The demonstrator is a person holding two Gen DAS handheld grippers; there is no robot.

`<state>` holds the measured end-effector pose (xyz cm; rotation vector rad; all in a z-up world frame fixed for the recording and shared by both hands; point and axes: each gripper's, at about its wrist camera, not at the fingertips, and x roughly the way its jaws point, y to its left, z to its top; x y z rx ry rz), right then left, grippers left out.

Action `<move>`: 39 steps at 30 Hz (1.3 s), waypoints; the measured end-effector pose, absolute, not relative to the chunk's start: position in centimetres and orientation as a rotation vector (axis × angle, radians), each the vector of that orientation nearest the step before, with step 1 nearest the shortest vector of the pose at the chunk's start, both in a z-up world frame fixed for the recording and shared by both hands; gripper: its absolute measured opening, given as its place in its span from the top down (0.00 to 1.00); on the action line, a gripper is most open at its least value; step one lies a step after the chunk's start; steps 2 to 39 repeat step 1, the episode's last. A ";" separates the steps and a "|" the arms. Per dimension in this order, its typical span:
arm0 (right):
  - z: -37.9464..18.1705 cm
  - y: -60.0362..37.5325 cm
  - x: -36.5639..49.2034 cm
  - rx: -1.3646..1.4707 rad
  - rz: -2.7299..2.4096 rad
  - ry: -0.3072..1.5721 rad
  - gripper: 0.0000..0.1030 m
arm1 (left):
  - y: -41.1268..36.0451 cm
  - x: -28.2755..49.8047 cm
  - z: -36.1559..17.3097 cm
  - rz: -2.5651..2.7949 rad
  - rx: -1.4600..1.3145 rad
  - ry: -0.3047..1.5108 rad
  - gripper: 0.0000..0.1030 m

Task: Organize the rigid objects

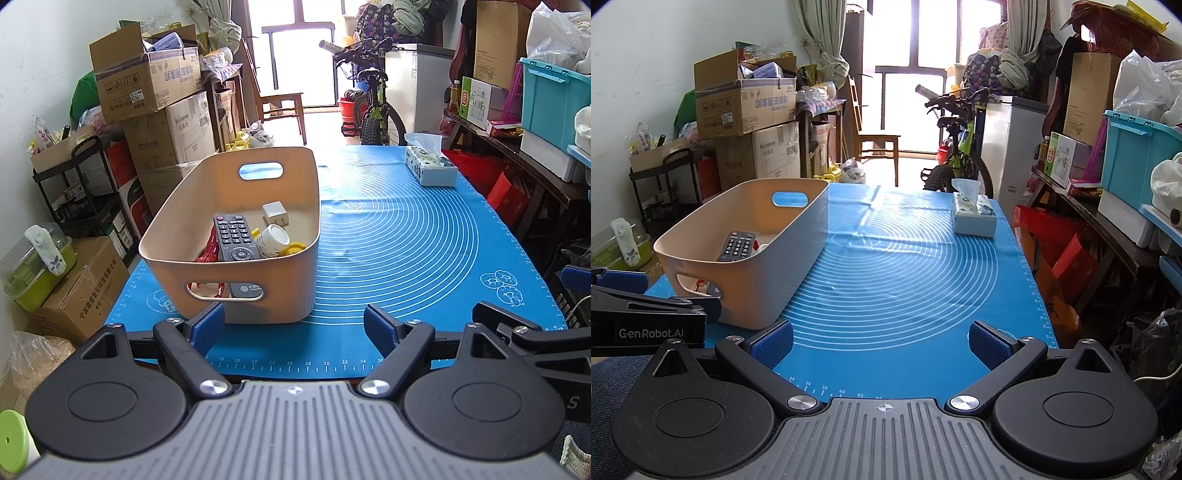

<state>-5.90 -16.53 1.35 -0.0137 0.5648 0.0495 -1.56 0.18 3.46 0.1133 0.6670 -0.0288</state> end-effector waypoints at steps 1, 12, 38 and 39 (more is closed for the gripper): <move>1.3 -16.5 -5.9 -0.014 0.049 0.565 0.03 | 0.2 -1.5 3.5 -0.029 0.113 0.667 0.20; 1.3 -16.5 -5.9 -0.014 0.049 0.565 0.03 | 0.2 -1.5 3.5 -0.029 0.113 0.667 0.20; 1.3 -16.5 -5.9 -0.014 0.049 0.565 0.03 | 0.2 -1.5 3.5 -0.029 0.113 0.667 0.20; 1.3 -16.5 -5.9 -0.014 0.049 0.565 0.03 | 0.2 -1.5 3.5 -0.029 0.113 0.667 0.20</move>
